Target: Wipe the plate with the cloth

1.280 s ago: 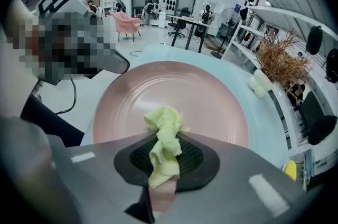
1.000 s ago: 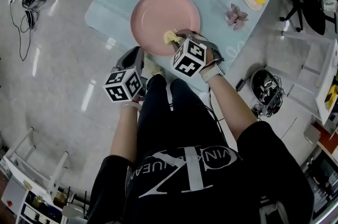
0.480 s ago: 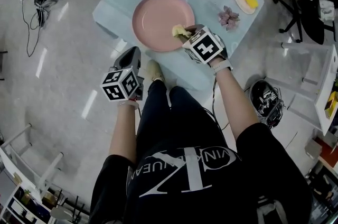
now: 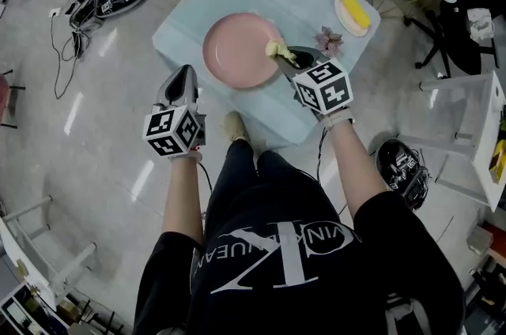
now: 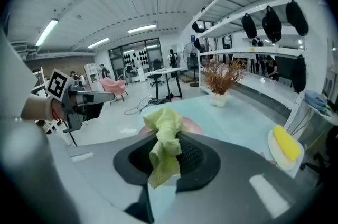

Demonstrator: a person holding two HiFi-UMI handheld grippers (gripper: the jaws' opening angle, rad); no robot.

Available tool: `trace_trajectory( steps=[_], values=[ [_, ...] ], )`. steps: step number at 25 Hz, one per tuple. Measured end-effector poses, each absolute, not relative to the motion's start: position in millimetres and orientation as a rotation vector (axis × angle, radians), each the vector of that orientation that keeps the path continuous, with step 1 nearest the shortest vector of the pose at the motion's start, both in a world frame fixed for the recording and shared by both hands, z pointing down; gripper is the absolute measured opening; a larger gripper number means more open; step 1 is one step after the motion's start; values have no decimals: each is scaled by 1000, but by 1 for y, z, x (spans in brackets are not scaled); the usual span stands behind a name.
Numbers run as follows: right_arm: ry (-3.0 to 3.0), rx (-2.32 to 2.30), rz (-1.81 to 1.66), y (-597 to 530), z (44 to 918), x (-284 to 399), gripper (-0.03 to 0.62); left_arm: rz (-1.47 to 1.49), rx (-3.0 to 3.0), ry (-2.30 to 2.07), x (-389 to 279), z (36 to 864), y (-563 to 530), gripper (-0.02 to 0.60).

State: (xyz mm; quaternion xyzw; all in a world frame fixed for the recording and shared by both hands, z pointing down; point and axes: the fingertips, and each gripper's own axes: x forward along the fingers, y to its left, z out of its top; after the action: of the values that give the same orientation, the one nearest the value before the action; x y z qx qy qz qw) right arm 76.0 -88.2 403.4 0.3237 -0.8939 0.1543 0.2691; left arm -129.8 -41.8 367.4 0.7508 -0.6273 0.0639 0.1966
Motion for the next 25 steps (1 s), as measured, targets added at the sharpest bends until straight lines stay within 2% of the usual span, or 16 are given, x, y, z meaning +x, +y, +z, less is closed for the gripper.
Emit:
trace_trajectory(
  steps=[9, 25],
  values=[
    [-2592, 1004, 416, -82, 333, 94, 75, 144, 2192, -1902, -134, 298, -28, 0],
    [-2731, 1161, 269, -79, 251, 102, 77, 54, 2219, -2072, -158, 224, -4, 0]
  ],
)
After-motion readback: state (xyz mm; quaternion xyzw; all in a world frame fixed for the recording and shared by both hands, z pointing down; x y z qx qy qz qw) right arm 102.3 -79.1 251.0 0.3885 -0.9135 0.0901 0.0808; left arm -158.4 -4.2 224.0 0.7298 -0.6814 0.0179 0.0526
